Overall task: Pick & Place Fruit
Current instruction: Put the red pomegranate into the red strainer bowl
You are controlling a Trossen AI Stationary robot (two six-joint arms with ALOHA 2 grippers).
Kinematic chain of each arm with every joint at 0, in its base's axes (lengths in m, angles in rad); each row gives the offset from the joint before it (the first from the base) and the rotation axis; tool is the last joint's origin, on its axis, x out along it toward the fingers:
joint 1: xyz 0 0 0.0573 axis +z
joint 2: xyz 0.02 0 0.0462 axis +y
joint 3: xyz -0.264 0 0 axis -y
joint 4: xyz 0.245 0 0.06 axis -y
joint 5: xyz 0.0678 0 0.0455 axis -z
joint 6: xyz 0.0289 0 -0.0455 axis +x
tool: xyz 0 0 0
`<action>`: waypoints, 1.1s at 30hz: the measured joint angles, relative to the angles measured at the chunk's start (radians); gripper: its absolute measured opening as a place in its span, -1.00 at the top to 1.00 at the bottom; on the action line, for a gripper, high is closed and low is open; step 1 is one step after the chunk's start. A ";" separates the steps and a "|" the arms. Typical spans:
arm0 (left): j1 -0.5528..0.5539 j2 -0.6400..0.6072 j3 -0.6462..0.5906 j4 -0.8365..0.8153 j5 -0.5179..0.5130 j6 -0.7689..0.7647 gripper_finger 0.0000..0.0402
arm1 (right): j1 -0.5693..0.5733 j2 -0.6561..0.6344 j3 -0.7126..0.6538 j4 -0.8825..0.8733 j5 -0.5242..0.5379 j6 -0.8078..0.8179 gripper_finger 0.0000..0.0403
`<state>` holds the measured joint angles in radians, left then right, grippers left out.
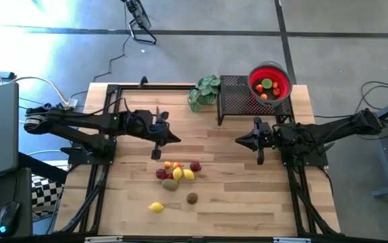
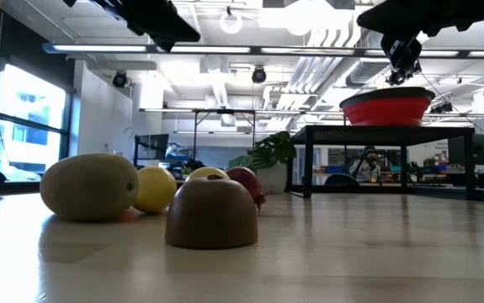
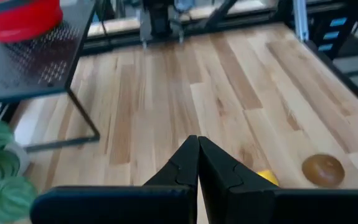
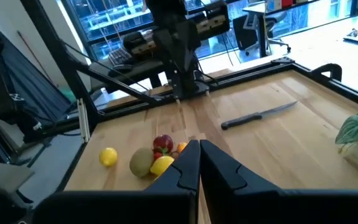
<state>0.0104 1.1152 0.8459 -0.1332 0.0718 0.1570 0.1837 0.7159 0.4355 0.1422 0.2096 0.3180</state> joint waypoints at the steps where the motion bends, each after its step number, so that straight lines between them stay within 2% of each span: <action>1: 0.000 0.000 -0.021 0.036 0.001 -0.001 0.99 | 0.000 0.006 0.000 0.002 0.000 0.000 0.98; 5: 0.002 0.001 -0.096 0.139 0.010 -0.006 0.99 | 0.000 0.035 0.000 0.033 0.000 -0.001 0.98; 10: 0.002 0.001 -0.141 0.177 0.012 -0.013 1.00 | 0.000 0.050 0.000 0.035 0.000 -0.001 0.98; 33: 0.002 0.001 -0.145 0.184 0.014 -0.033 1.00 | 0.000 0.050 0.000 0.035 -0.003 -0.008 0.98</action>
<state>0.0127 1.1160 0.7010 0.0508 0.0860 0.1241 0.1837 0.7654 0.4355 0.1768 0.2070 0.3096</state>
